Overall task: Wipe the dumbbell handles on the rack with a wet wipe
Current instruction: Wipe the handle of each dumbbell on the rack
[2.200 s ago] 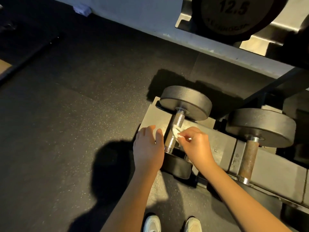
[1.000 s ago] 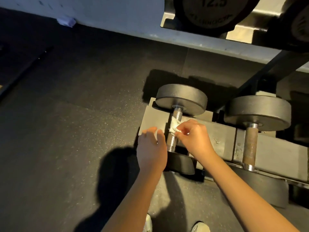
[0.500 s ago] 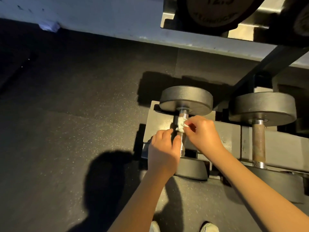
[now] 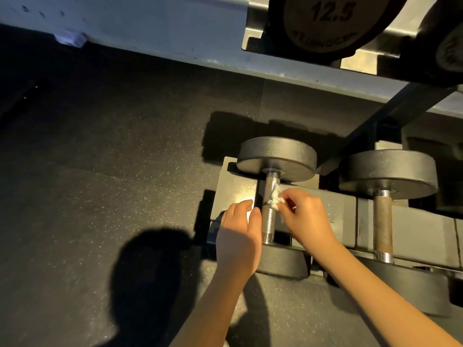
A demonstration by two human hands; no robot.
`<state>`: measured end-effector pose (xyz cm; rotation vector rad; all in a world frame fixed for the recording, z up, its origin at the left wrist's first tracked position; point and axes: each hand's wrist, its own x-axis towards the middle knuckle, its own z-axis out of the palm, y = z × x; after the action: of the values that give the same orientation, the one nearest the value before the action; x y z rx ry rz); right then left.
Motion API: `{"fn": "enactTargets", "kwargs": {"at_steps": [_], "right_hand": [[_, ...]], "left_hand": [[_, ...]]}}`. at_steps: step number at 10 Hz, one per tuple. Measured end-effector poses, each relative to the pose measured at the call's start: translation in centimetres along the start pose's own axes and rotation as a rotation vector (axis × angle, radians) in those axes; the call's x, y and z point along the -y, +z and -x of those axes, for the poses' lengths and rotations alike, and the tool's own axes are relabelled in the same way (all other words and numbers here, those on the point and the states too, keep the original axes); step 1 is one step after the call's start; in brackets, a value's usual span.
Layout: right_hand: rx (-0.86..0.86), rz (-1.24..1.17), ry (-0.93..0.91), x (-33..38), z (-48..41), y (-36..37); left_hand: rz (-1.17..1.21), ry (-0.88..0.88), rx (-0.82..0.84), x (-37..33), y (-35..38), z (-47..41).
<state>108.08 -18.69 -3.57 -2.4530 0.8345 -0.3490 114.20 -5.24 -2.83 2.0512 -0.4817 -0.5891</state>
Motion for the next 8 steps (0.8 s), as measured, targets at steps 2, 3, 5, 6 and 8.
{"fn": "enactTargets", "kwargs": {"at_steps": [2,3,5,6,8], "right_hand": [[-0.169,-0.142,0.177,1.3,-1.6,0.8],[0.028,-0.139,0.191,0.9,0.3,0.2],[0.045,-0.257,0.293,1.2,-0.5,-1.1],[-0.048,-0.347,0.325,1.9,-0.6,-0.4],[0.237,-0.146,0.272,1.2,1.3,-1.2]], "left_hand": [[0.025,0.032,-0.012,0.6,0.4,-0.1],[0.051,-0.054,0.038,0.1,0.0,0.1],[0.095,-0.085,0.039,-0.2,-0.1,0.2],[0.1,-0.08,0.026,-0.1,-0.1,0.2],[0.111,-0.073,0.008,0.1,0.0,0.3]]}}
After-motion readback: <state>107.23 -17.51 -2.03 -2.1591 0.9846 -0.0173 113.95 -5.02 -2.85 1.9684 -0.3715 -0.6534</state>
